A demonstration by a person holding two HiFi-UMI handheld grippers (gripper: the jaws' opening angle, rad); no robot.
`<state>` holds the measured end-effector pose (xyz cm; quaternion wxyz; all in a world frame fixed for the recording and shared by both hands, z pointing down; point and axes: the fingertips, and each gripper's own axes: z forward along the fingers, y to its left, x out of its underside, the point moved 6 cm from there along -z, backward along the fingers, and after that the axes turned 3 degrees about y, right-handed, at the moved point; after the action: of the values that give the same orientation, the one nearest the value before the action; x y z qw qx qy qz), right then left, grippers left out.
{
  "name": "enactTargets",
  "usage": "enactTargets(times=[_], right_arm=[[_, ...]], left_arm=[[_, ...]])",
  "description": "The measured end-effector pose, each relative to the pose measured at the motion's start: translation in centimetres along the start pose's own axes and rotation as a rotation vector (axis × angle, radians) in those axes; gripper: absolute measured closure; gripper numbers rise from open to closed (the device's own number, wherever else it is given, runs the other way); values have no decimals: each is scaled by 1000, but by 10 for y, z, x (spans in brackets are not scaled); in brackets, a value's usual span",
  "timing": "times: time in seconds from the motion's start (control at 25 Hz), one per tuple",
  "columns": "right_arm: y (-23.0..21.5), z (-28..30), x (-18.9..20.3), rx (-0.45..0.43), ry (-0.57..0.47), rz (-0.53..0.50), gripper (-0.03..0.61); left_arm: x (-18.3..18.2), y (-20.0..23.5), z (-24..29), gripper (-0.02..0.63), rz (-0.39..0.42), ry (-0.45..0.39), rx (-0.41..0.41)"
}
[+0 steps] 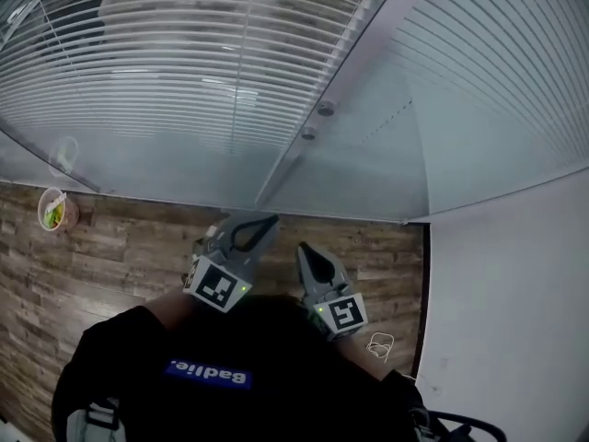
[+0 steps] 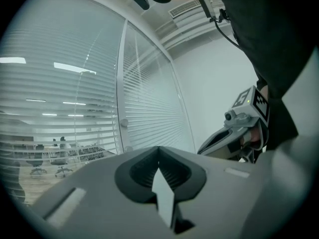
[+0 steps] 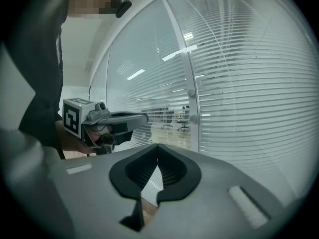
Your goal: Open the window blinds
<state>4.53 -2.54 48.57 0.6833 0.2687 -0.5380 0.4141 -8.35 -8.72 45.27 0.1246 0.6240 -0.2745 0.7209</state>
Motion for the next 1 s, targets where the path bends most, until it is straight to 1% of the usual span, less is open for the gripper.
enactTargets(times=[0.12,0.24,0.36,0.48,0.6,0.72,0.84,0.88,0.92,1.0], right_arm=[[-13,7,-1,2,2,7,575],[-28,25,1,-5,4,2,575],[-39,33,-13,-33,-13,-30,575],[-62,23,-29,-47,-56,-40,575],[-88,20,-26,-64,-57,-56,575],[-98,26,-35,-88,-43,-60,575],[-105,33,-30,-114,-49,-53,575],[-109,35,-25,-124,-45,-48,575],[-113,37,-21,-134,-42,-45,575],[-116,39,-23,-150,-39,-44,574]], left_arm=[[6,4,14,614,16,11,-8],[20,25,30,614,67,51,-48],[19,46,45,614,133,105,-115],[14,53,69,614,193,180,-166],[21,60,90,614,225,250,-207],[22,70,101,614,238,297,-232],[29,73,111,612,281,336,-240],[33,73,115,604,299,349,-244],[35,74,118,567,315,362,-248],[36,78,125,557,346,385,-258]])
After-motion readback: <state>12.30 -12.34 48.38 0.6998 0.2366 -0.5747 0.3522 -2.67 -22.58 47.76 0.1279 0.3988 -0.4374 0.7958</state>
